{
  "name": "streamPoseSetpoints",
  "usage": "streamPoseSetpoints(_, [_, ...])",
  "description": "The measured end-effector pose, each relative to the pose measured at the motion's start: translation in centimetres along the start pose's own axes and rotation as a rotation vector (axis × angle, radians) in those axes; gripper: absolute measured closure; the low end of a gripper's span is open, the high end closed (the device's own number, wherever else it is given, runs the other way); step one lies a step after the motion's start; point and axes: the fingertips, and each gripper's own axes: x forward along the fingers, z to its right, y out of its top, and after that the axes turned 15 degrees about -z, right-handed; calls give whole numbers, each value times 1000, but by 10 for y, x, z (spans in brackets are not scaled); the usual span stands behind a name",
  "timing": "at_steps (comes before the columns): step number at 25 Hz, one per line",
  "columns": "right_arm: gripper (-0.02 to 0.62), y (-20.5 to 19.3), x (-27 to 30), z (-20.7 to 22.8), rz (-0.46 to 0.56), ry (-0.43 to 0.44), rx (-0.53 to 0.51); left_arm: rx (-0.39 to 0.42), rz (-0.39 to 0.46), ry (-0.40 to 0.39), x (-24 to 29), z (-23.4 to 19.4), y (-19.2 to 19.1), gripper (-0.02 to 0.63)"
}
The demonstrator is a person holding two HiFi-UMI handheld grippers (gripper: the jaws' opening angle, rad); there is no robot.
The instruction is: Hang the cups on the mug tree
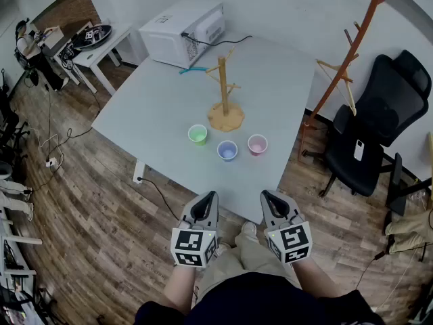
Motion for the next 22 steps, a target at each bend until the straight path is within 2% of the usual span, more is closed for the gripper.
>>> streamPoseSetpoints(7, [566,20,21,12,37,-1,-1,67,20,0,20,-1,25,586])
streamPoseSetpoints(12, [566,28,41,20,28,17,-12,75,8,-9,43,-10,37,586])
streamPoseSetpoints(22, [565,53,67,32,56,142,-12,48,19,39,70,-34,50,586])
